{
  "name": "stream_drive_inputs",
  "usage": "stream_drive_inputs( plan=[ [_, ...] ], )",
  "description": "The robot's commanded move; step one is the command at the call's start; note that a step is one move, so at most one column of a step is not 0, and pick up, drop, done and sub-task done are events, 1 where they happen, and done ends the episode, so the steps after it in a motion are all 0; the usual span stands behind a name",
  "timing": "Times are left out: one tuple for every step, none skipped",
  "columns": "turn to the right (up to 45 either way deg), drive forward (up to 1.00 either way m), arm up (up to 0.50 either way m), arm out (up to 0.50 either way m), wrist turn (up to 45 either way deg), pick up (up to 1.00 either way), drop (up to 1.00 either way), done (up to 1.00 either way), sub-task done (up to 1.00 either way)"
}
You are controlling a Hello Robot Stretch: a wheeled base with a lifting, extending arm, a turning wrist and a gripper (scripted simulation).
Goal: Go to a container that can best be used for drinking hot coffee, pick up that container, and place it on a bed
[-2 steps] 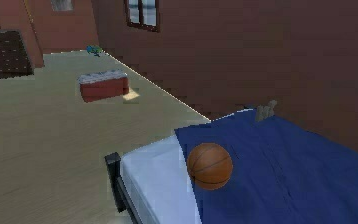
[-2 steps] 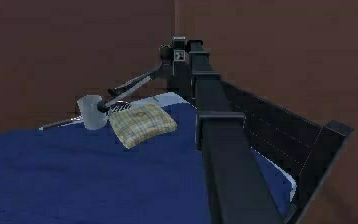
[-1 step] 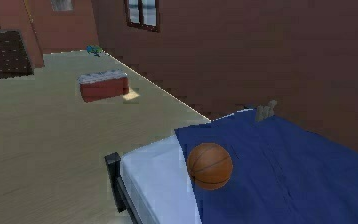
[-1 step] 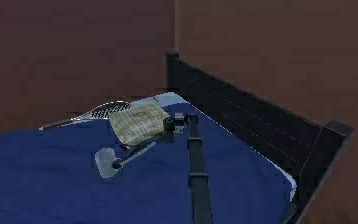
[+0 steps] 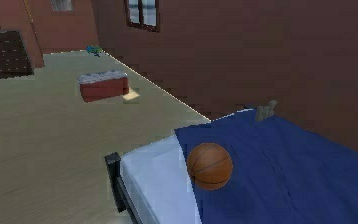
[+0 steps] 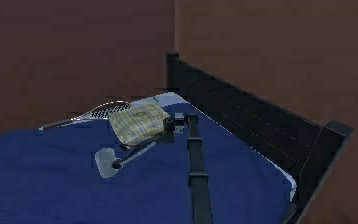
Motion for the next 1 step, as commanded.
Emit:
stream_drive_inputs(
  plan=[
    [0.0,0.00,0.00,0.00,0.0,0.00,1.00,0.00,0.00]
  ],
)
